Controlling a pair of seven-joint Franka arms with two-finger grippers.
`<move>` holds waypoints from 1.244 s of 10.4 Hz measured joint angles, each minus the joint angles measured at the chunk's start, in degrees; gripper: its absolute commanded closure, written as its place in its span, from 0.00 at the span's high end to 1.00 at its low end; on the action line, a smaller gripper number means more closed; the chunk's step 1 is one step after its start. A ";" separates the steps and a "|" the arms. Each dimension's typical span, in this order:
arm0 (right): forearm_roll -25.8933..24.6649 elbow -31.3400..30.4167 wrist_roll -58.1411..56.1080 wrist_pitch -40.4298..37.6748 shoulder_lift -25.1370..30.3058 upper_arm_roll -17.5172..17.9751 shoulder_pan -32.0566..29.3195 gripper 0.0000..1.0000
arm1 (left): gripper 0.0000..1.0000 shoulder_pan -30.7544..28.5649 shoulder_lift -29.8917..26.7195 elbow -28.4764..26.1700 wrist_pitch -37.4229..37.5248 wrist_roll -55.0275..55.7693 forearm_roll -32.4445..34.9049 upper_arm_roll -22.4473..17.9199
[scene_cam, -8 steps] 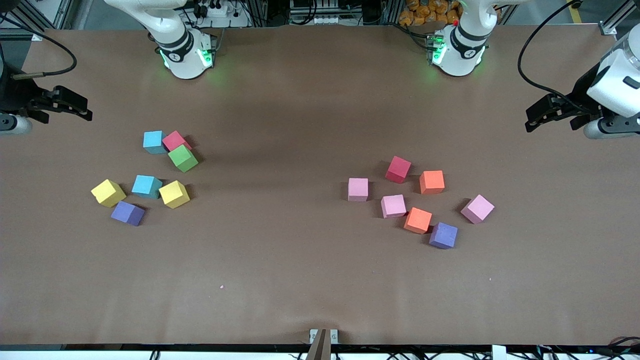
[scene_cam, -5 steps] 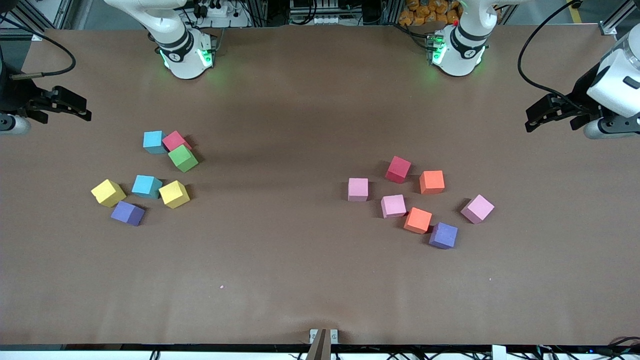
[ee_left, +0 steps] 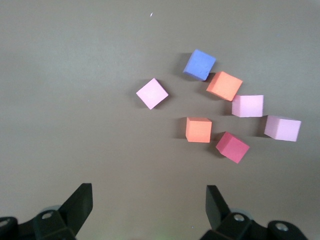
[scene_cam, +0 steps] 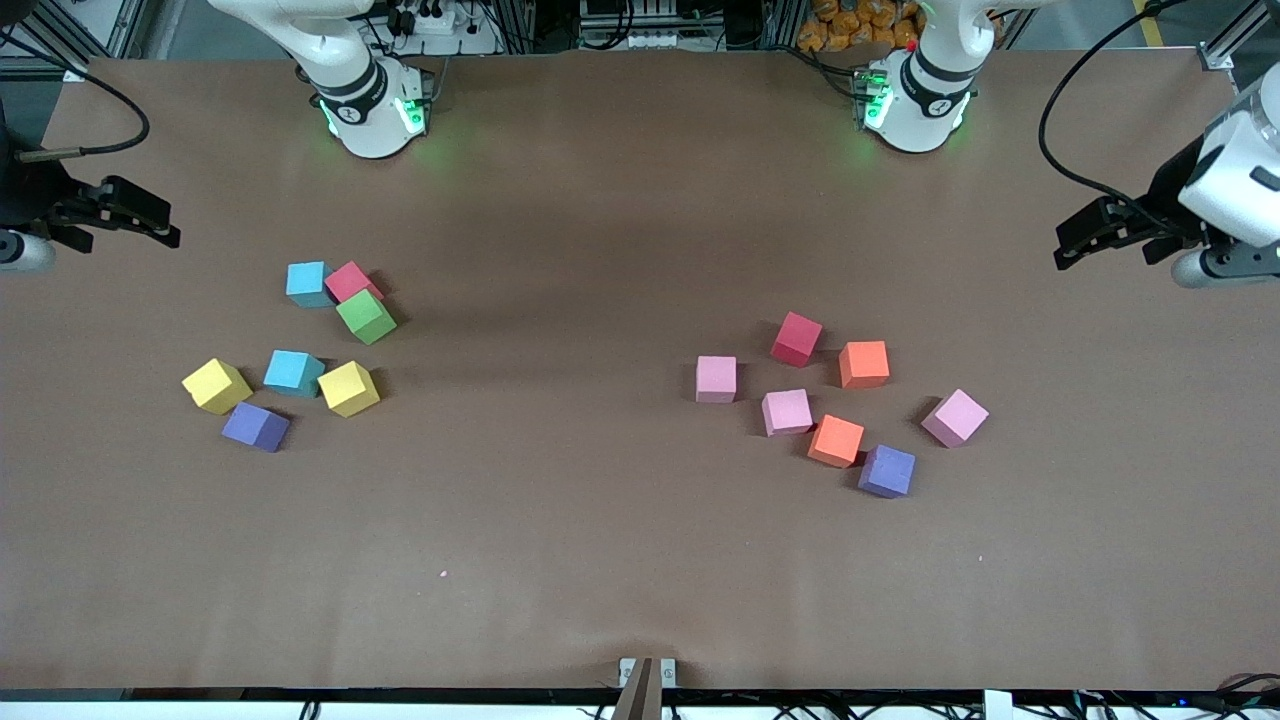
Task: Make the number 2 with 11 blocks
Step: 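Move both grippers out from rest toward the cube groups, then grasp the yellow cube with the right gripper while the left gripper grasps orange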
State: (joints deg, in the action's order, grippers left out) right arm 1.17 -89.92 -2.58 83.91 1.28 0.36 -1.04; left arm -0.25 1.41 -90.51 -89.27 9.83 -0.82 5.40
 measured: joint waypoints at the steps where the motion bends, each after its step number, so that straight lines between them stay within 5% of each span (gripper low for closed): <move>1: 0.00 0.00 0.19 0.61 0.03 -0.18 -0.01 1.00 | 1.00 -0.06 2.09 -0.21 -1.04 0.00 0.00 0.00; 7: 0.24 -3.06 0.26 5.83 0.18 -0.33 0.08 1.00 | 1.00 0.32 18.35 -3.05 -15.31 0.13 0.00 0.52; 13: 0.43 -23.53 0.59 31.91 -1.06 0.11 6.73 1.00 | 1.00 1.61 19.58 -18.57 -35.58 9.94 -0.60 7.25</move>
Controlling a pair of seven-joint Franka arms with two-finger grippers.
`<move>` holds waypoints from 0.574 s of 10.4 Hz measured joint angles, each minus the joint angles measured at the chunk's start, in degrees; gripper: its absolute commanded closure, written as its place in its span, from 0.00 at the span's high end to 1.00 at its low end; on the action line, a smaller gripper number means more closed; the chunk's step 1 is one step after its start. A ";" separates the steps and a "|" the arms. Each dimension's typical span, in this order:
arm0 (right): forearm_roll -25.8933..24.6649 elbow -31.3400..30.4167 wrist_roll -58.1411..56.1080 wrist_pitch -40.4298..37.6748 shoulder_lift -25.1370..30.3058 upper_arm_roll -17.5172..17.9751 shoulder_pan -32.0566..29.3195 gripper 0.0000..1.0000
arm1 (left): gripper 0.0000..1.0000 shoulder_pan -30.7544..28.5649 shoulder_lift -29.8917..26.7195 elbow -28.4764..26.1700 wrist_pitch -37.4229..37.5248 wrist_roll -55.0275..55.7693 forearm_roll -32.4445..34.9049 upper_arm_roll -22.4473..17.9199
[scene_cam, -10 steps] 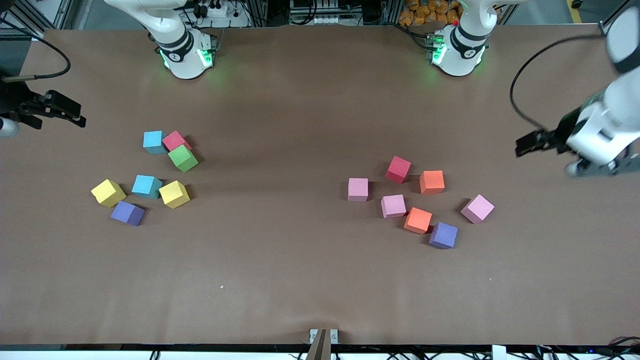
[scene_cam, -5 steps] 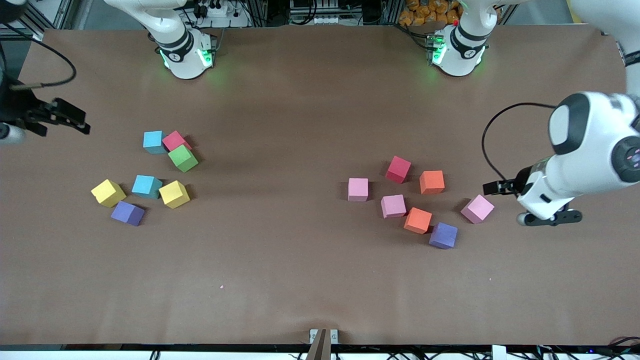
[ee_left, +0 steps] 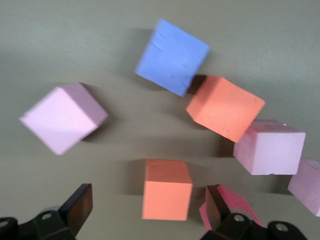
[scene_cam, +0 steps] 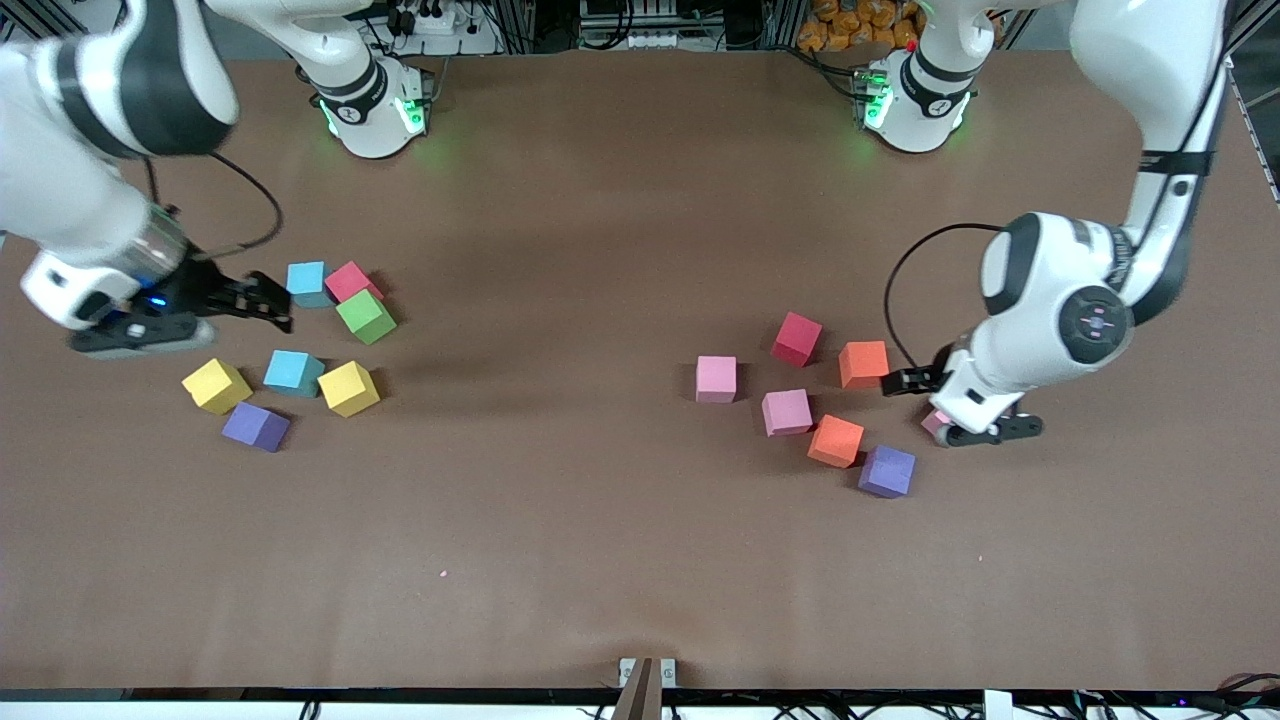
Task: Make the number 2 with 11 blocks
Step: 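Grasp the yellow cube with the right gripper while the left gripper grasps orange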
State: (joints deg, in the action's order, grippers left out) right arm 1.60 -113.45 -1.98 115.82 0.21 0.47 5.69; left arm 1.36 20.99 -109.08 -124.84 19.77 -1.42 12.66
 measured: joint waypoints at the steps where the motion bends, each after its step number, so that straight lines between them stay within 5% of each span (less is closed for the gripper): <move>1: 0.00 -0.89 0.02 1.24 -1.64 0.03 0.78 1.00 | 1.00 0.07 -0.05 -3.30 -4.47 1.73 0.00 1.18; 6: 0.00 -7.30 -4.58 20.59 -9.12 -0.07 1.31 1.00 | 1.00 1.15 0.00 -13.64 -14.07 4.19 0.49 2.90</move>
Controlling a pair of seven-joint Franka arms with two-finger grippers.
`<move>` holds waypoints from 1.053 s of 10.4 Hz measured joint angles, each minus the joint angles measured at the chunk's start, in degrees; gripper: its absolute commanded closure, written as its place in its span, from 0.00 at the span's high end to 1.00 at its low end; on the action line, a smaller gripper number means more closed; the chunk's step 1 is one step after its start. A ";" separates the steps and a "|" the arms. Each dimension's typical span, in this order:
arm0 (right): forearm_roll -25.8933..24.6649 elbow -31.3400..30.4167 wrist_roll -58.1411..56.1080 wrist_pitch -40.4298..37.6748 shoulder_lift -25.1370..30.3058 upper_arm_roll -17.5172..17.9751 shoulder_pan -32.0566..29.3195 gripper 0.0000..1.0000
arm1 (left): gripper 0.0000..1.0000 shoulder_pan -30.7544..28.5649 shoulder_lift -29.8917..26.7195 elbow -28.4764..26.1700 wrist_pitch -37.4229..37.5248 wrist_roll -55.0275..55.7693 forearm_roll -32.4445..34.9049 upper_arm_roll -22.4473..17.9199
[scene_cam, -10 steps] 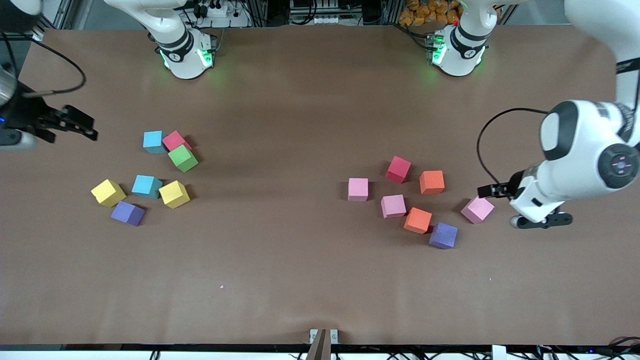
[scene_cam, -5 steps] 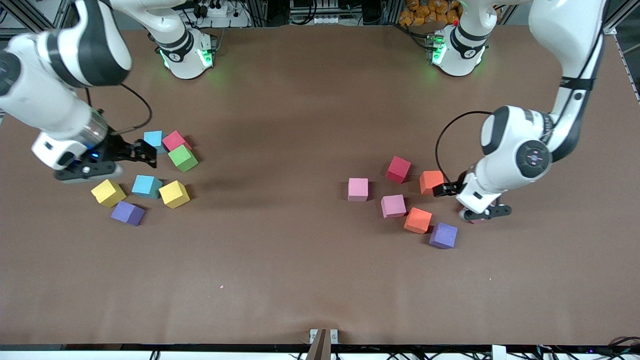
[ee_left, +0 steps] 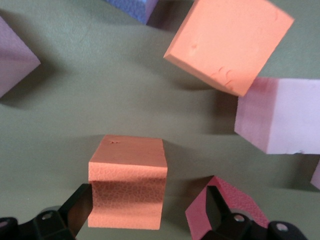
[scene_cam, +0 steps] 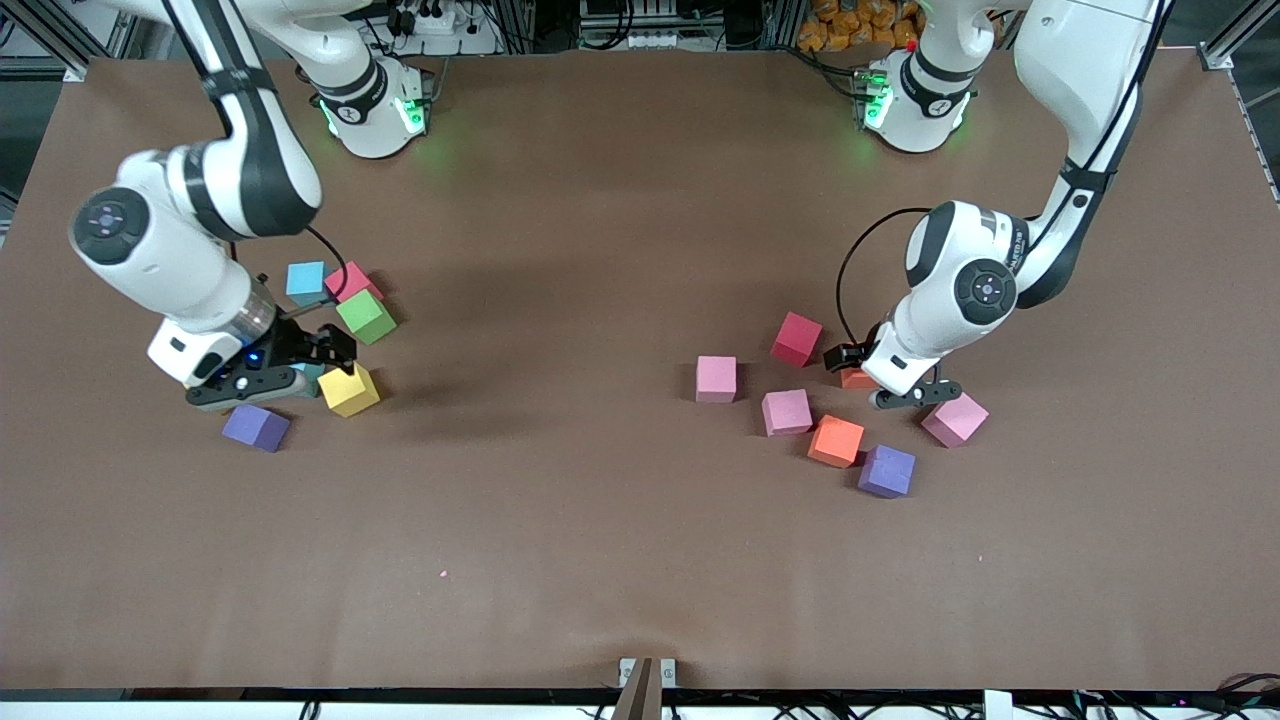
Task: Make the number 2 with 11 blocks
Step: 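Grasp the yellow cube with the right gripper while the left gripper grasps orange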
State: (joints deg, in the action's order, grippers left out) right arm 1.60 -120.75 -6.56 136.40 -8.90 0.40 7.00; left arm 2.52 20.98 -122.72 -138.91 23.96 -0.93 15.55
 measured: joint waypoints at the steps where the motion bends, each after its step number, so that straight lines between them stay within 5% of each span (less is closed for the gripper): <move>1: 0.00 -1.39 -0.99 2.56 -1.39 -0.13 -0.03 1.00 | 1.00 -0.04 -0.02 -0.09 0.00 0.00 0.77 -0.03; 7: 0.65 -3.17 -9.73 11.93 -9.66 -0.51 -2.57 1.00 | 1.00 -0.04 1.02 -1.33 0.05 -0.01 4.42 -0.04; 8: 0.65 -3.37 -9.89 12.59 -10.67 -0.51 -2.77 1.00 | 0.78 -0.05 1.72 -1.36 0.05 -0.01 5.21 -0.05; 9: 0.66 -3.56 -9.89 12.73 -11.09 -0.50 -2.76 1.00 | 0.39 -0.05 2.48 -1.36 0.03 -0.01 6.30 -0.06; 10: 0.66 -3.85 -9.91 12.73 -11.12 -0.49 -2.76 1.00 | 0.16 -0.07 3.12 -1.33 0.00 -0.01 7.07 -0.09; 11: 0.66 -4.32 -9.96 12.73 -11.12 -0.47 -2.76 1.00 | 0.05 -0.12 3.46 -1.24 -0.08 -0.01 7.40 -0.13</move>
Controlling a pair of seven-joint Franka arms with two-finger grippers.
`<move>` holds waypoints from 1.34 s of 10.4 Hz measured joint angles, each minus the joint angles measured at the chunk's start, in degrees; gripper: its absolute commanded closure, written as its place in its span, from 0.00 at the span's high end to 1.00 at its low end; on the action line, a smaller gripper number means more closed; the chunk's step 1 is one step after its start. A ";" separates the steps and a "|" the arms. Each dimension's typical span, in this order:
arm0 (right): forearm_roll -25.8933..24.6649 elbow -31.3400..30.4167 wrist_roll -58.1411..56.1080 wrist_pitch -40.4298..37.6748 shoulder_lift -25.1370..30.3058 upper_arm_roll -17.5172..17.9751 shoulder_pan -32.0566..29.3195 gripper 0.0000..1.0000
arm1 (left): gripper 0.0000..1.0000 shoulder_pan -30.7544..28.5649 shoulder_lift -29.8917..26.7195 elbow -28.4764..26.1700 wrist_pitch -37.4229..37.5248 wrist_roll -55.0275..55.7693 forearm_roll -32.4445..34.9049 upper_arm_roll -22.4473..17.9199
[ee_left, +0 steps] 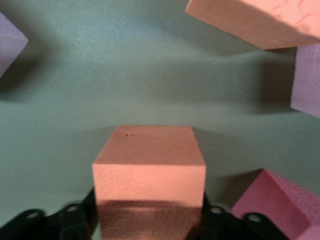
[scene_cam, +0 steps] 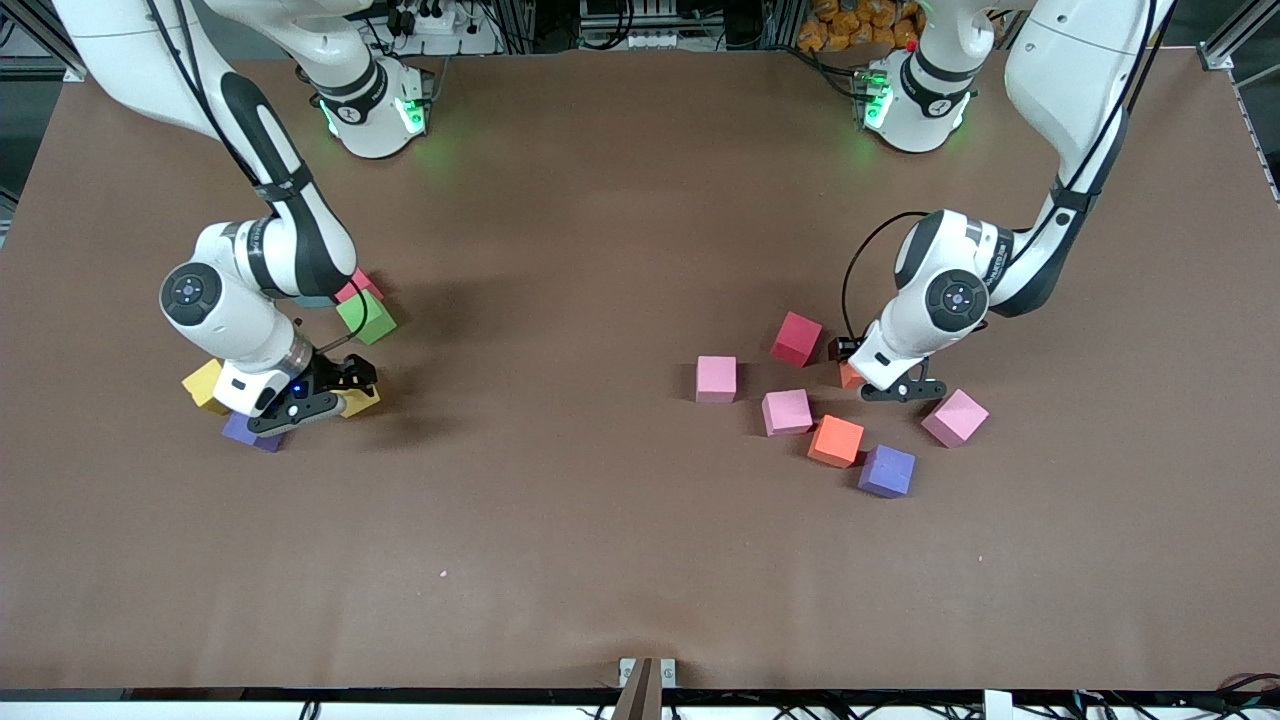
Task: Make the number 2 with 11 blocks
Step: 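Grasp the yellow cube with the right gripper while the left gripper grasps orange, then carry the orange cube to the table middle with the left gripper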
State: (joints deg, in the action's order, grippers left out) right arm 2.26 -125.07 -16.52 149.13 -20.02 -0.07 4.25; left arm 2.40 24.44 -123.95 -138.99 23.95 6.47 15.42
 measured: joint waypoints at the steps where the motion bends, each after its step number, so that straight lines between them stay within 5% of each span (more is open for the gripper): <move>1: 0.00 -0.81 -0.04 0.09 -0.01 0.04 0.01 1.00 | 0.04 -0.06 0.00 0.43 -0.08 0.00 0.06 -0.01; 4: 0.00 -2.34 -1.23 1.04 -0.02 0.06 0.01 1.00 | 0.04 -0.15 -1.44 4.61 3.46 0.88 0.07 0.65; 10: 0.04 -4.02 -3.73 7.76 -3.09 -0.02 -0.15 1.00 | 0.04 0.87 -4.26 7.34 9.26 19.05 0.07 16.21; 12: 0.08 -4.11 -6.06 9.12 -4.07 -0.14 -1.19 0.84 | 0.04 5.69 -3.25 9.95 9.26 26.63 0.07 19.34; 14: 0.08 -4.11 -6.69 9.37 -4.26 -0.13 -1.54 0.57 | 0.04 13.69 0.32 14.82 9.30 33.31 0.07 19.52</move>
State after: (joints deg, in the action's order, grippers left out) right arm 2.34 -129.18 -23.21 158.50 -24.28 -0.20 2.70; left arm 16.09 24.76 -109.13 -129.69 57.26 6.55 34.94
